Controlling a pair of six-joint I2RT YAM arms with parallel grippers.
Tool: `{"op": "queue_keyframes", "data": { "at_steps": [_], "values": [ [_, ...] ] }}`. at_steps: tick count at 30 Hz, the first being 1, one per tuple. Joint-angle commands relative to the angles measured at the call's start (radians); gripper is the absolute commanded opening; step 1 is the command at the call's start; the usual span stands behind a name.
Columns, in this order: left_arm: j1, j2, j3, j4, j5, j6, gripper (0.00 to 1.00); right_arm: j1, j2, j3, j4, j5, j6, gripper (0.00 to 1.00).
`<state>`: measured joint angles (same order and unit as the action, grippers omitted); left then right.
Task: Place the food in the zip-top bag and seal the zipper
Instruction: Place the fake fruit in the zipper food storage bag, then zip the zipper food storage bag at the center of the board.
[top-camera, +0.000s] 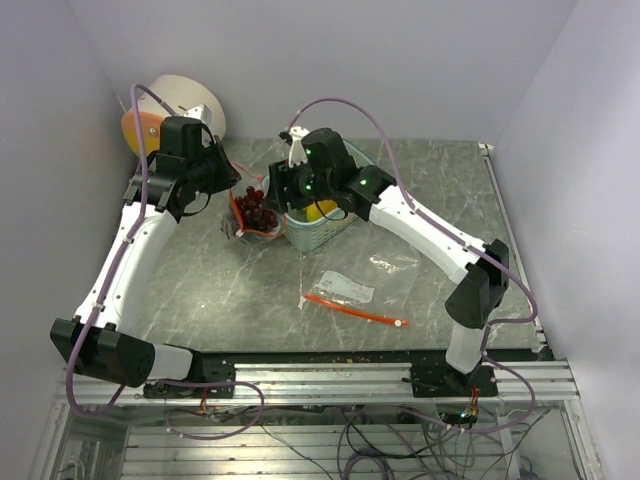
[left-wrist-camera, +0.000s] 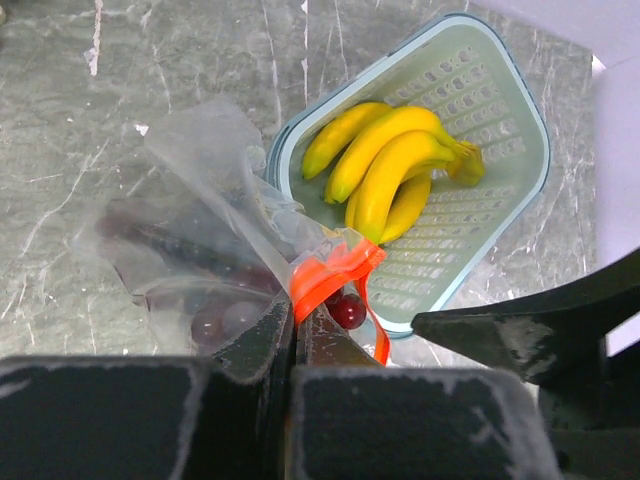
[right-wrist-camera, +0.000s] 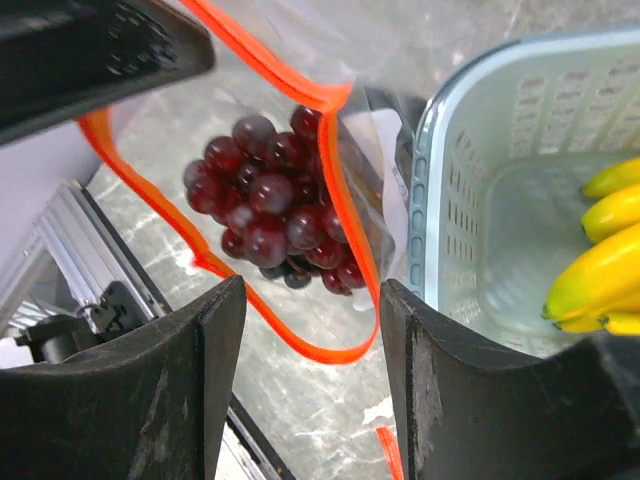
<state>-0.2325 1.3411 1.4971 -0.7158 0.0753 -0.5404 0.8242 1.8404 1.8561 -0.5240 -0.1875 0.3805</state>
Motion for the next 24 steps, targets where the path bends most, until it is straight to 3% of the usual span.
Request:
{"op": "queue_keyframes", "data": {
  "at_steps": [1, 13, 16, 18, 20, 24],
  "values": [
    [0.005, -0.025, 0.055, 0.038, -0.012, -0.018, 0.07, -0.003, 0.025, -0.009, -0.064, 0.004, -0.025, 0.54],
    [0.007, -0.028, 0.094, 0.031, -0.01, -0.013, 0.07, -0.003, 0.077, -0.012, -0.104, -0.004, -0.047, 0.48],
    [0.006, -0.029, 0.096, 0.036, -0.003, -0.014, 0.07, -0.003, 0.09, 0.008, -0.112, -0.006, -0.053, 0.36],
    [0.007, -0.034, 0.082, 0.042, -0.005, -0.007, 0.07, -0.005, 0.098, 0.039, -0.123, -0.008, -0.053, 0.14],
    [0.007, -0.041, 0.039, 0.066, -0.008, 0.016, 0.07, -0.013, 0.109, 0.093, -0.134, -0.028, -0.038, 0.01],
    [0.014, -0.046, -0.088, 0.106, -0.013, 0.066, 0.07, -0.083, 0.164, 0.201, -0.12, -0.233, 0.09, 0.0]
  ]
}}
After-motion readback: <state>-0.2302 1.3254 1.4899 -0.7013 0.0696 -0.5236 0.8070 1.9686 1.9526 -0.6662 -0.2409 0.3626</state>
